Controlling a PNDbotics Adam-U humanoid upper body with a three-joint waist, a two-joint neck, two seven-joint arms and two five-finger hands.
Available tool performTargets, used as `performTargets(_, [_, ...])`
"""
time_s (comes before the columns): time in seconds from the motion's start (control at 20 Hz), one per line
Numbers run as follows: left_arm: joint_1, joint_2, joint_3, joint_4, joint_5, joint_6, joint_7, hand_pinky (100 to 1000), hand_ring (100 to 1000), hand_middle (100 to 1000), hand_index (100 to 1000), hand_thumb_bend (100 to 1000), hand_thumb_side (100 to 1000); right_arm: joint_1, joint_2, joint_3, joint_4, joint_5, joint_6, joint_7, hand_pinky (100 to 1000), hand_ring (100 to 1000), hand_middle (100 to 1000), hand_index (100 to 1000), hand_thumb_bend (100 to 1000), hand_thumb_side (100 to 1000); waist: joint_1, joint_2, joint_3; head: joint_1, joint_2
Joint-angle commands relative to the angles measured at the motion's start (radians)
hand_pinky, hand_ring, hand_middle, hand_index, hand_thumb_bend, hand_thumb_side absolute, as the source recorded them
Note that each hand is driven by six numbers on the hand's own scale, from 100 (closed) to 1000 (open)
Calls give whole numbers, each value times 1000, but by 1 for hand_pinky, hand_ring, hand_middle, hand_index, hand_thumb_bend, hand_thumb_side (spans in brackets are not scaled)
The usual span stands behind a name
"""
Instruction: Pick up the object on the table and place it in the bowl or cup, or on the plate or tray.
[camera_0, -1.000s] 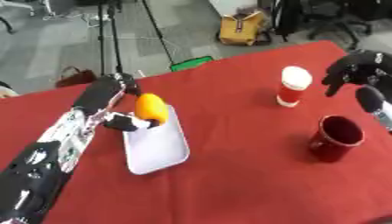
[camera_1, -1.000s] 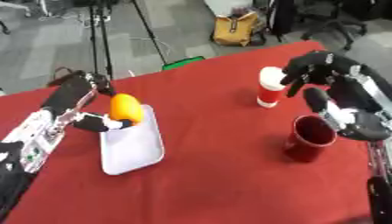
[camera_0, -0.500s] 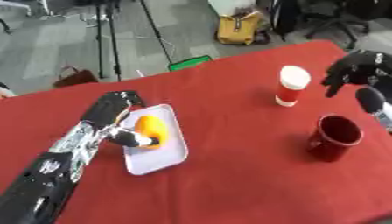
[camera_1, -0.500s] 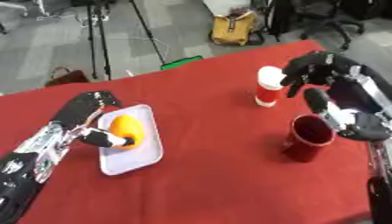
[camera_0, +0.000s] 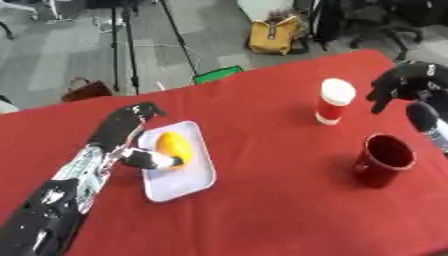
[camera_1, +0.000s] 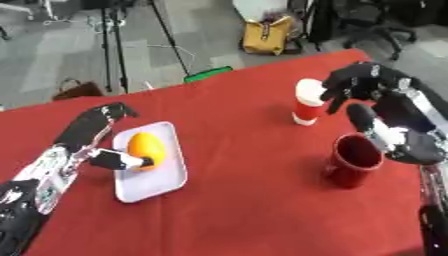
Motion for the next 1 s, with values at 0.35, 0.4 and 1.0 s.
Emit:
performTargets(0.35, [3, -13, 83, -140, 90, -58, 49, 742, 672, 690, 783, 991, 665, -6, -8, -20, -6, 1, -4, -11, 514, 654, 681, 809, 253, 524, -24, -19, 47, -29, -4])
performTargets(0.4, [28, -19, 97, -167, 107, -75, 66, 742, 672, 691, 783, 992, 665, -7, -10, -21, -5, 2, -4, -13, 514, 654, 681, 809, 253, 524, -25, -18, 52, -32, -4])
performTargets(1.0, [379, 8, 122, -520, 324, -292, 283, 744, 678, 696, 791, 990, 669, -11, -10, -27, -7, 8, -3, -25, 515, 654, 682, 809, 247, 523, -28, -16, 84, -43, -3])
